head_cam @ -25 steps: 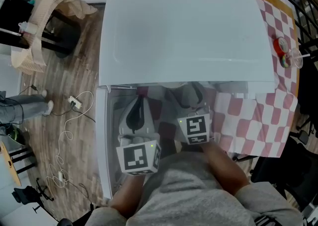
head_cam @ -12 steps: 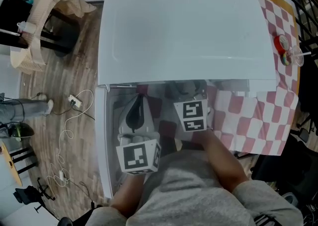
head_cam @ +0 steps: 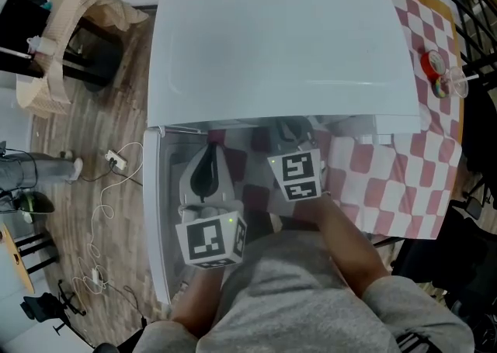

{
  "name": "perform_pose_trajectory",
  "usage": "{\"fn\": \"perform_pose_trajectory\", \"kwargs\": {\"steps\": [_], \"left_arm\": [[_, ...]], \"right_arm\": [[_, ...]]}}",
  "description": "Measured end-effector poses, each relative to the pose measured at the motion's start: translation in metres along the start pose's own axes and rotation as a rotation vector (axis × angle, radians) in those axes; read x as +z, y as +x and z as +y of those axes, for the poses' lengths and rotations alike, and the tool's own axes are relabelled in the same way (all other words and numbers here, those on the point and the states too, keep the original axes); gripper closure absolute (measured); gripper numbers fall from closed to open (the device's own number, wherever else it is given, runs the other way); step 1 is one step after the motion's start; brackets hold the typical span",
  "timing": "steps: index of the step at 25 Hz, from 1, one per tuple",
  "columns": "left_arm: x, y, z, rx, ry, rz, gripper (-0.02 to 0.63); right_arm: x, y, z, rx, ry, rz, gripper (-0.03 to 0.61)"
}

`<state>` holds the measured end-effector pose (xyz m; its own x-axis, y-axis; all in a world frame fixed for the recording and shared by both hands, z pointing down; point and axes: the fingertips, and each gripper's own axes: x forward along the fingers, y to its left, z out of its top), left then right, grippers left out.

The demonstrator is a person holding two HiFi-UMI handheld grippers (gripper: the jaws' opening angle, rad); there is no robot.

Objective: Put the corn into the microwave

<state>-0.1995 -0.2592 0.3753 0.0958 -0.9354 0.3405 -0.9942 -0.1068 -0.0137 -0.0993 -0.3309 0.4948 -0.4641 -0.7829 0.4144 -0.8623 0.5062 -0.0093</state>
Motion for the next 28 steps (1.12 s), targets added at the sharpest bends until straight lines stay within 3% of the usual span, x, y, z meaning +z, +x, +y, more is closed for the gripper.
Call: {"fn": "perform_pose_trajectory", "kwargs": {"steps": [4,8,10,19,24,28], "left_arm": [[0.003,-0.013,-0.009,0.002,-0.002,-0.025,0.604],[0.007,-0.026,-0.019,-0.009,0.008,-0.055,0.604],[0.007,-0.033,-0.023,-0.017,0.012,-0.061,0.604],[0.011,-0.06,-0.033,-0.063,-0.001,-0.087,0.604],[0.009,-0.089,-0.044,-0.113,-0.021,-0.118,0.604],[0.005,-0.127,-0.053,-0.14,-0.022,-0.144,0.604]], "right_arm": [[0.027,-0.034,0.023,0.197,-0.028,-0.121,0.58],[0.039,-0.083,0.032,0.363,-0.037,-0.138,0.58],[0.045,-0.107,0.027,0.396,-0.034,-0.142,0.58],[0.072,-0.195,-0.024,0.258,-0.013,-0.169,0.58],[0.068,-0.231,-0.021,0.164,-0.063,-0.147,0.58],[0.058,-0.264,-0.003,0.122,-0.024,-0.145,0.58]]}}
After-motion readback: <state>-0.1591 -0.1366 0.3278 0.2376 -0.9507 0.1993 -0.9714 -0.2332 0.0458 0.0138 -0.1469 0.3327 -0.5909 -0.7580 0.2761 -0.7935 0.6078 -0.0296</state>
